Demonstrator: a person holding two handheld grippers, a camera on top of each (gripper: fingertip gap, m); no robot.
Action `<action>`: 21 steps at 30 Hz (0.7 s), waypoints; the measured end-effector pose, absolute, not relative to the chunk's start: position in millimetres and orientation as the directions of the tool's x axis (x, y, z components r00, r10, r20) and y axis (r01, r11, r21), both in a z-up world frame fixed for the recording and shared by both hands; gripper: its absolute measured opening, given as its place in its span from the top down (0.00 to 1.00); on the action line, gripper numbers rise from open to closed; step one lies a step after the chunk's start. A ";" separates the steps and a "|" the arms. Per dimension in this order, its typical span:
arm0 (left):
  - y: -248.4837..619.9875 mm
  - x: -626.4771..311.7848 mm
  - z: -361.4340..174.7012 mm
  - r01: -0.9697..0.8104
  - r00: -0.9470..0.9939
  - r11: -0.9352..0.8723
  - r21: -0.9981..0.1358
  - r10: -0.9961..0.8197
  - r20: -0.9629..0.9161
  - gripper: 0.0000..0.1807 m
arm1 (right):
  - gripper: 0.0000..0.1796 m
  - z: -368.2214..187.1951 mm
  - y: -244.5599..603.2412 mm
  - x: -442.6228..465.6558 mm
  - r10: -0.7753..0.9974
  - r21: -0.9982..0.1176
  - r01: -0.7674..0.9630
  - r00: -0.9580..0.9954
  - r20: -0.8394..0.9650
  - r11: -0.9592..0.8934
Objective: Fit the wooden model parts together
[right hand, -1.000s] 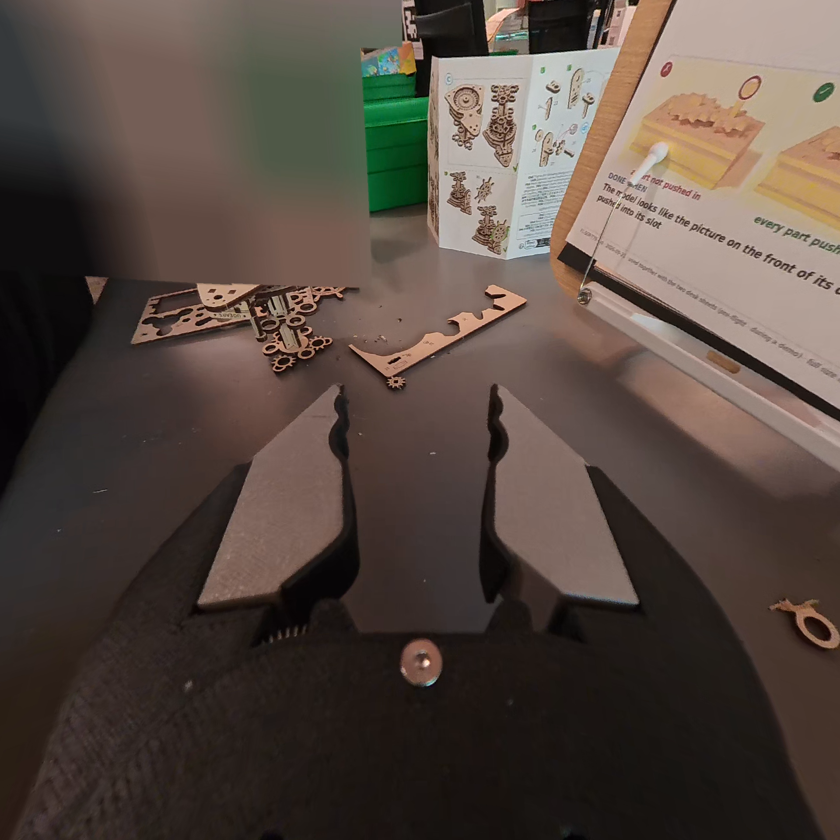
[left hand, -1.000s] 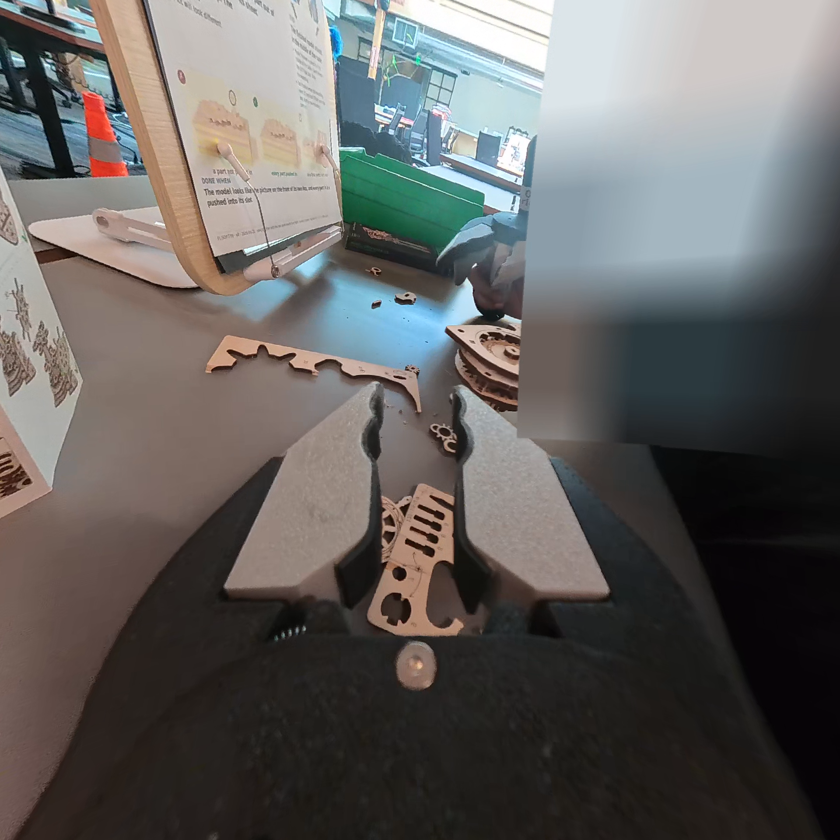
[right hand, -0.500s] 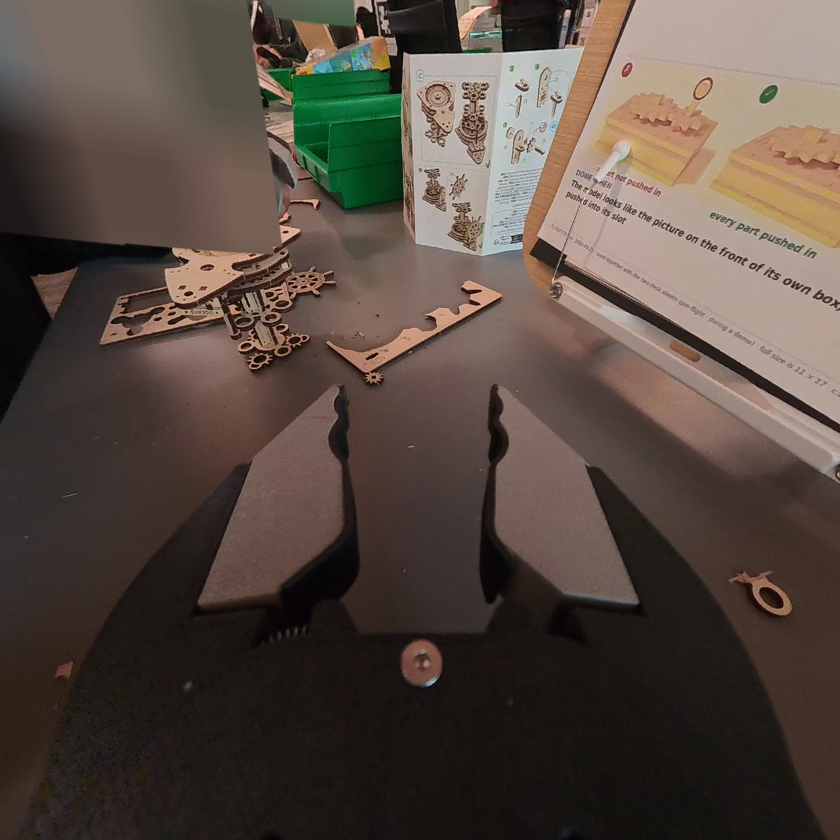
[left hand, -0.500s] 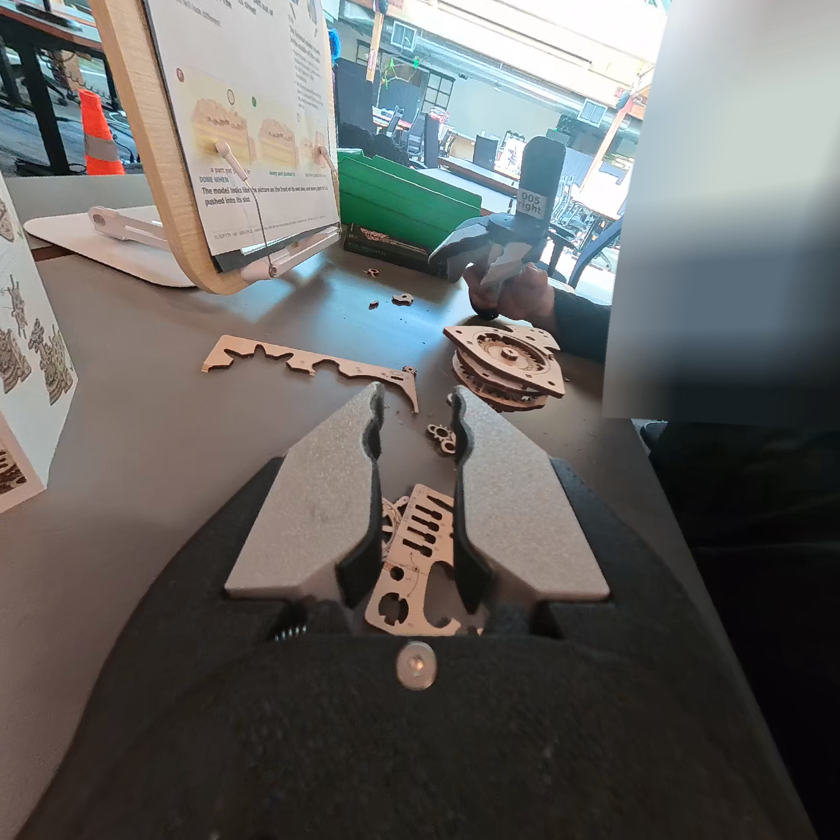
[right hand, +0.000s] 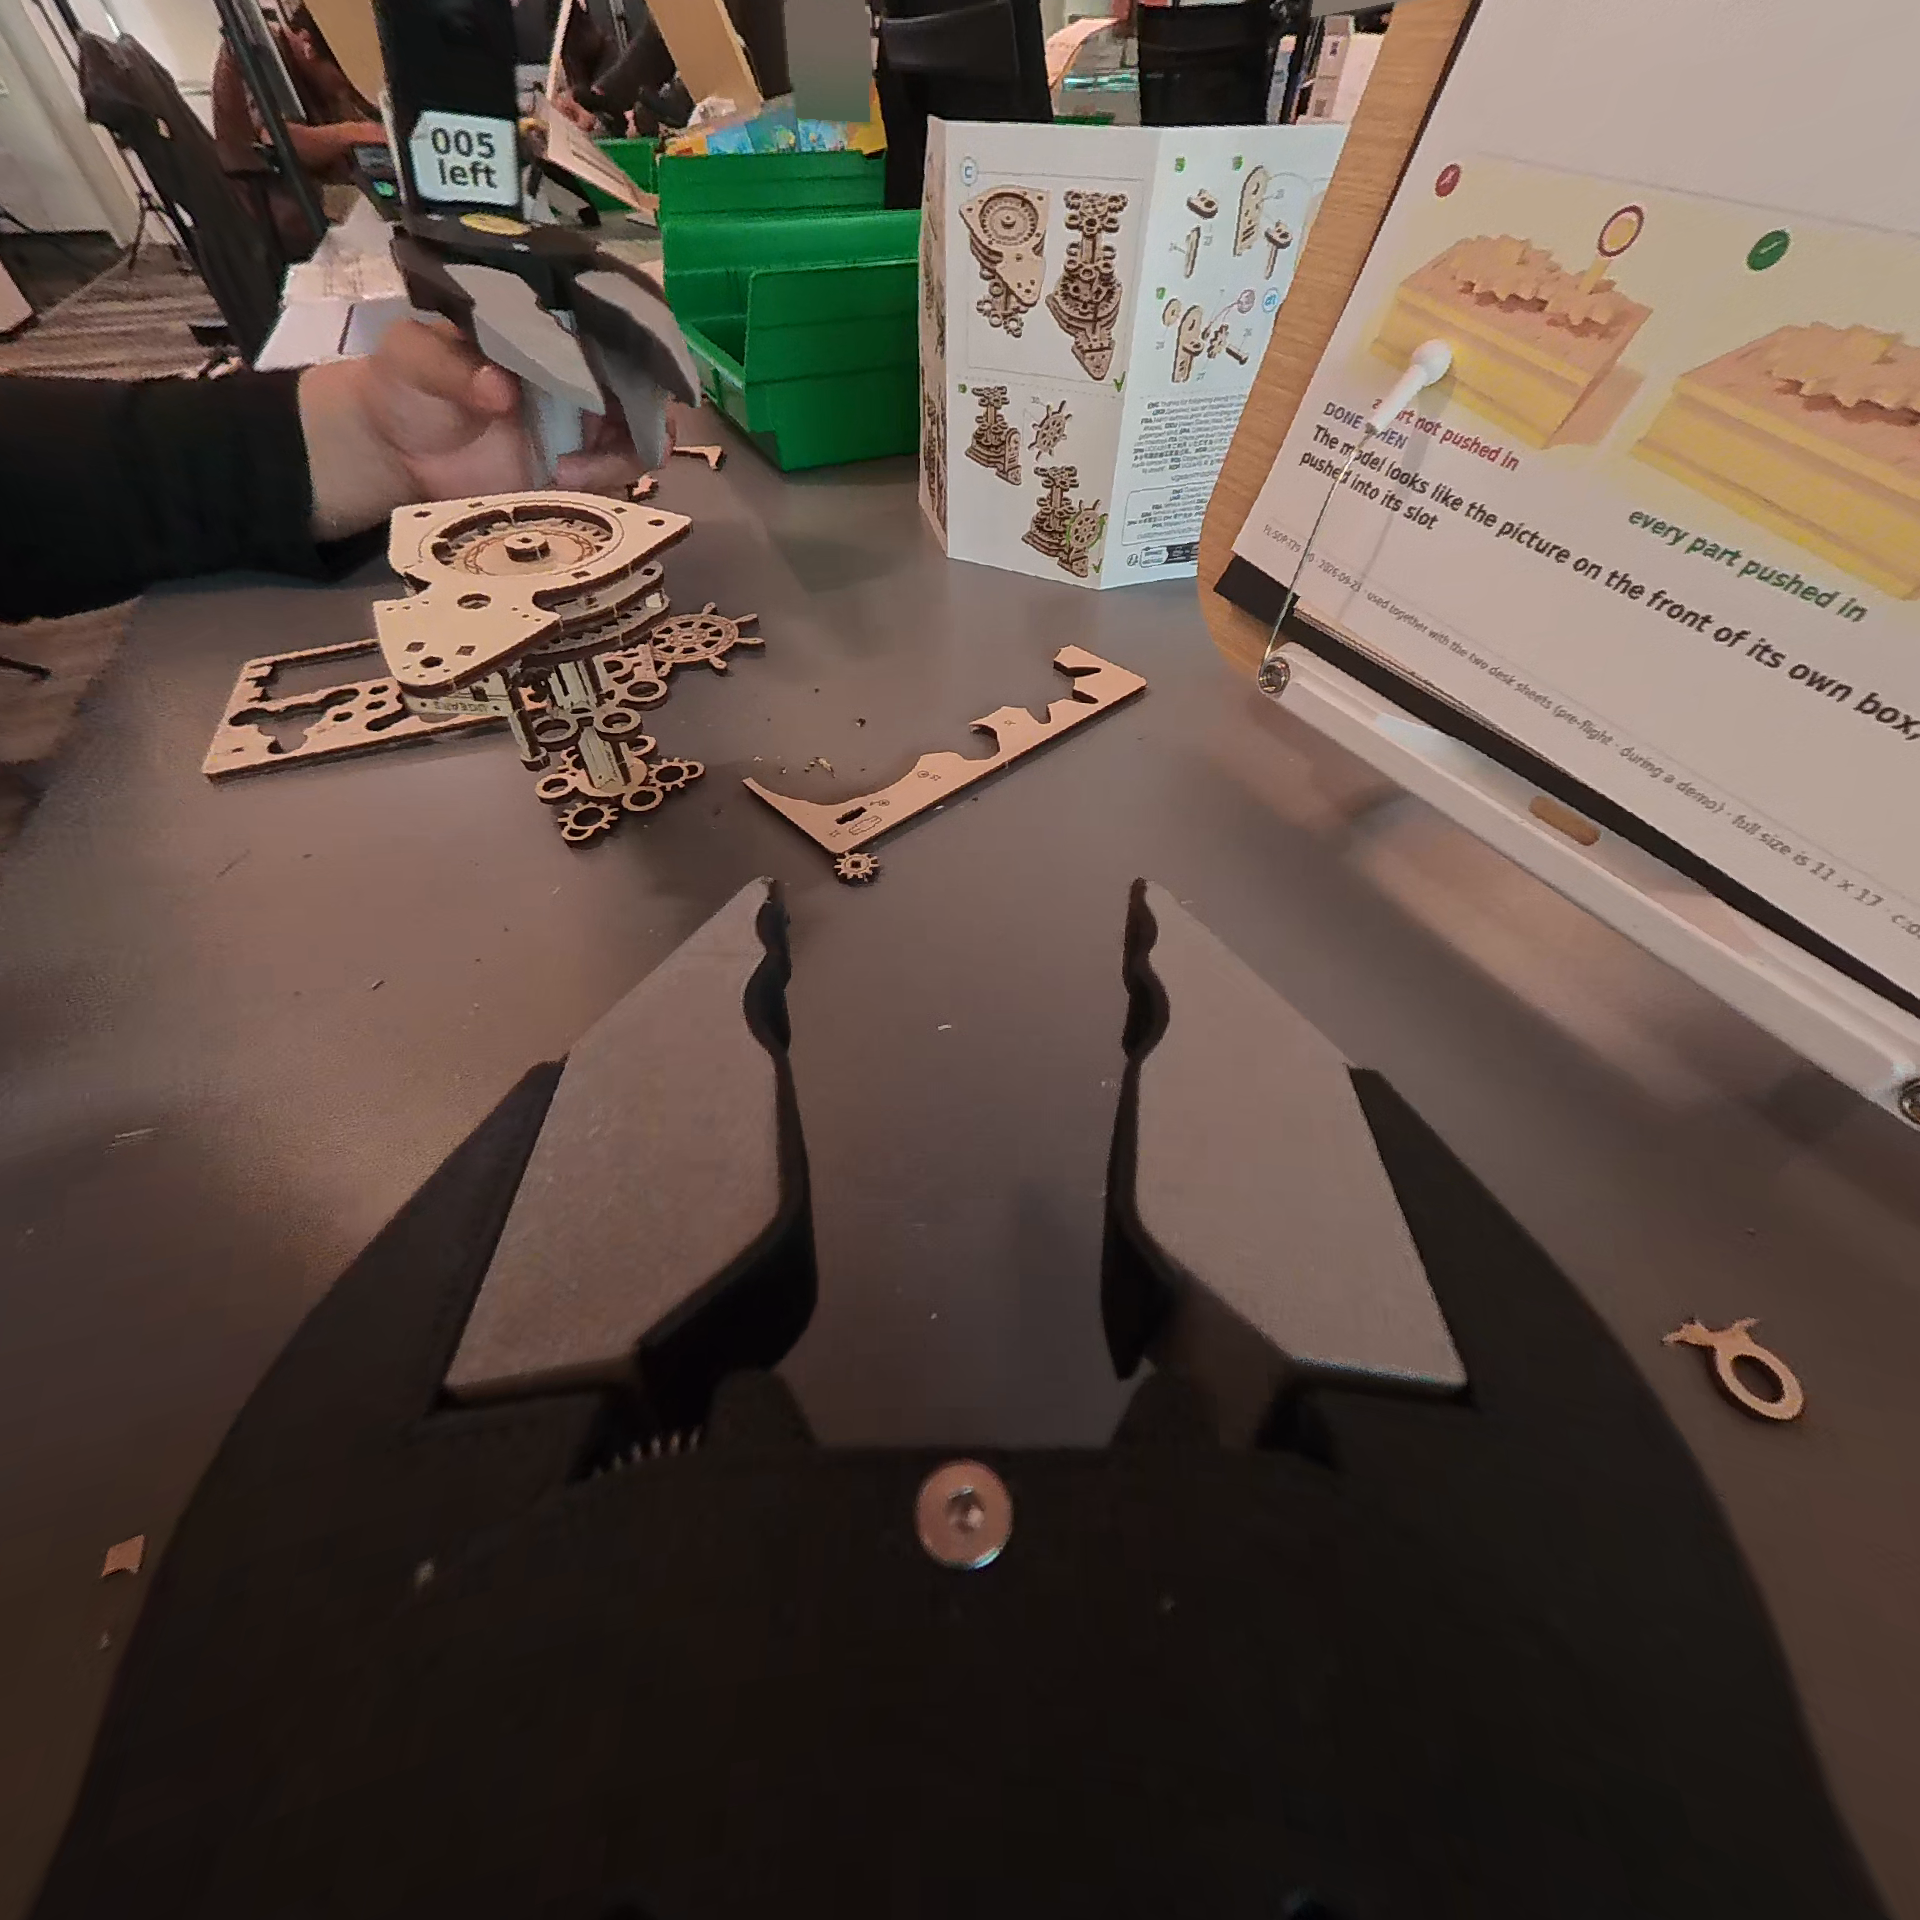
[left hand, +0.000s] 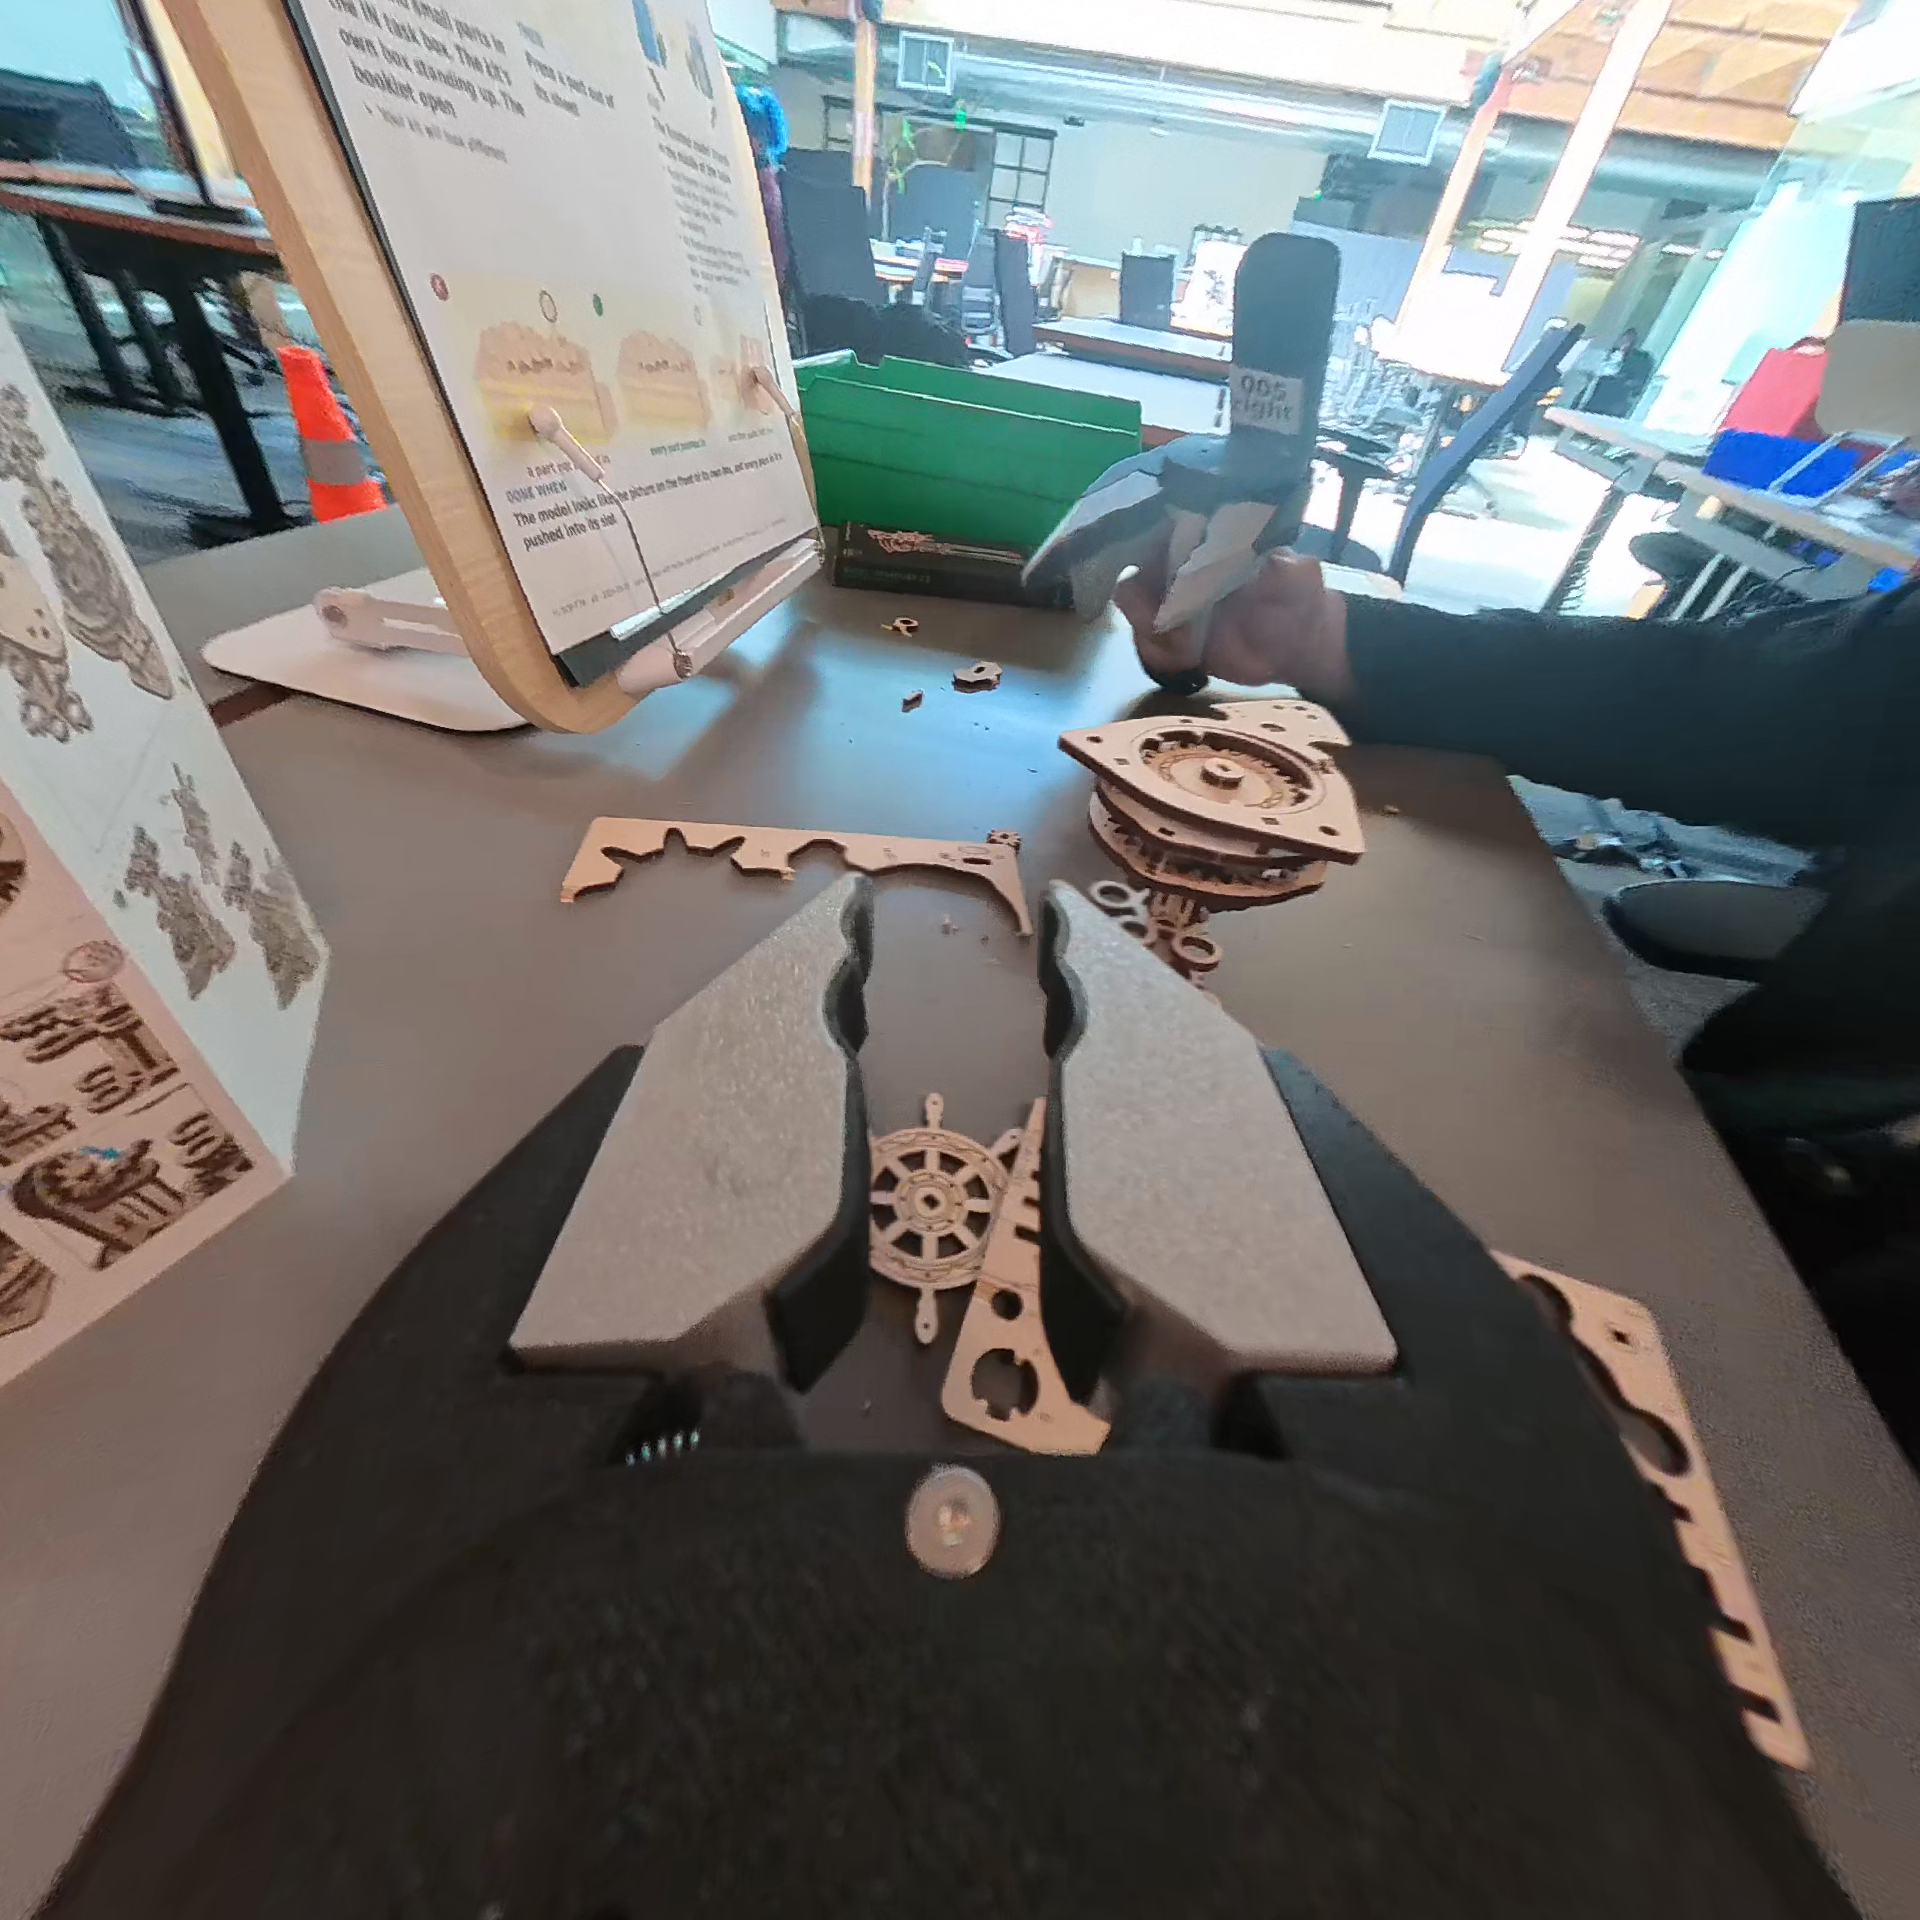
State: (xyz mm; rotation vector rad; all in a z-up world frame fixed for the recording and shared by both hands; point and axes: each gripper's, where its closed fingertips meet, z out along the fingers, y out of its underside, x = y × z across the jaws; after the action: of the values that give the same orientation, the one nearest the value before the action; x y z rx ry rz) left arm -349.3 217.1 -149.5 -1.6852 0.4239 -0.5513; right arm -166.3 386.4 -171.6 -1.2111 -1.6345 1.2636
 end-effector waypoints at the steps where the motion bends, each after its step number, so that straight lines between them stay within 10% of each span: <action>1: 217.8 -351.5 -148.3 0.016 0.827 -0.167 -0.986 -0.552 0.107 0.84 | 0.65 -170.9 387.4 -165.9 0.960 -0.969 0.236 -0.281 0.002 0.071; 21: 211.1 -362.1 -130.2 -0.086 0.979 0.037 -0.996 -0.180 -0.092 0.85 | 0.61 -163.8 393.2 -147.4 0.998 -0.982 0.186 -0.061 0.023 0.034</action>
State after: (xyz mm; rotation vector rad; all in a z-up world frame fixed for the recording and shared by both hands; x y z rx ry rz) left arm -362.1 211.1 -130.2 -1.5357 0.2125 -0.0725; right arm -147.4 393.2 -163.8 -1.2962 -1.4044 1.1368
